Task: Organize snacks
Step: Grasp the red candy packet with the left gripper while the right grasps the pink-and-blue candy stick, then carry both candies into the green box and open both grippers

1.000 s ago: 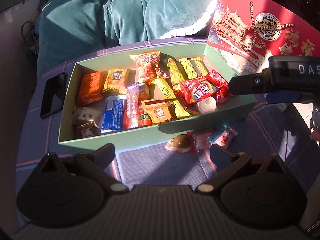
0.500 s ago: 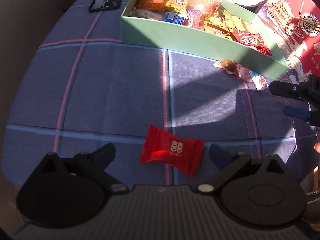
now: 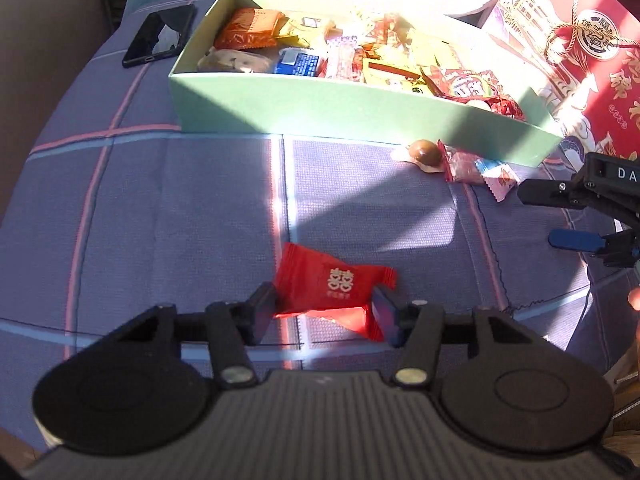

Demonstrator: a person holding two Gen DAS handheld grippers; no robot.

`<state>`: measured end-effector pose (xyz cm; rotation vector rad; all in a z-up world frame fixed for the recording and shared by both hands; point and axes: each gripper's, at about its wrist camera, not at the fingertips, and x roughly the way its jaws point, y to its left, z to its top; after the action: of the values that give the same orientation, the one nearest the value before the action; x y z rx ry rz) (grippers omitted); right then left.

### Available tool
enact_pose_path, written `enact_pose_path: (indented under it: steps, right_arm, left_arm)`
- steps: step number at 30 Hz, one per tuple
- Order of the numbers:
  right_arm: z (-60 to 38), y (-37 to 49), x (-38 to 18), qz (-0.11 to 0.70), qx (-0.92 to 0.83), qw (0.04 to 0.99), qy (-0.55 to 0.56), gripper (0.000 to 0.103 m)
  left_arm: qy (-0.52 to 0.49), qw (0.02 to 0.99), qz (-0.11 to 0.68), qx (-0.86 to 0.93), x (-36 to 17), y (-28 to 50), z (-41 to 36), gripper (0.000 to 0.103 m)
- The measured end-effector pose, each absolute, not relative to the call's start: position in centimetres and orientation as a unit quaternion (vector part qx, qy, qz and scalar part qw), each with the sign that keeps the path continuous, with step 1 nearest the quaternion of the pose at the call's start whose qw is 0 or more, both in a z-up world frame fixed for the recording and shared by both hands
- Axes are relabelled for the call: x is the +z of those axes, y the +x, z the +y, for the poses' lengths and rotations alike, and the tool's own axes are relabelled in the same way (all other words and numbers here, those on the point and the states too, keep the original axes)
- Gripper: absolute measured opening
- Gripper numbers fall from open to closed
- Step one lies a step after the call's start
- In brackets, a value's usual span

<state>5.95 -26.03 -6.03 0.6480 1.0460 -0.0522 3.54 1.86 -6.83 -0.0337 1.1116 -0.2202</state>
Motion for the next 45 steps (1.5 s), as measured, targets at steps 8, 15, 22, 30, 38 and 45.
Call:
enact_pose_path:
  steps: [8,15,22,30,38,45]
  right_arm:
    - [-26.7,10.3,-7.5,0.488,-0.059,0.802,0.338,0.07]
    - [-23.9,10.8,-7.5,0.489,-0.03,0.837,0.244,0.016]
    - [-23.6,8.4,-7.4,0.489,0.006,0.852,0.188,0.016]
    - [-23.3,6.5,-6.8,0.487,0.03,0.859,0.157,0.026]
    - [-22.6,5.1,-6.6,0.481,0.028,0.867,0.126,0.042]
    - [-19.9,4.6,-6.9,0.461,0.033,0.887,0.019,0.028]
  left_arm:
    - [0.047,0.857,0.499,-0.123,-5.8,5.1,1.1,0.078]
    - [0.111,0.828,0.521,-0.175,-6.0,5.9,-0.1,0.09]
    - [-0.035,0.815,0.569,-0.102,-6.4,6.0,3.2,0.087]
    - [-0.051,0.816,0.567,-0.099,-6.8,6.3,1.0,0.063]
    - [0.016,0.835,0.535,-0.13,-6.8,8.0,-2.6,0.032]
    - [0.017,0.841,0.531,-0.104,-5.0,6.3,-1.6,0.061]
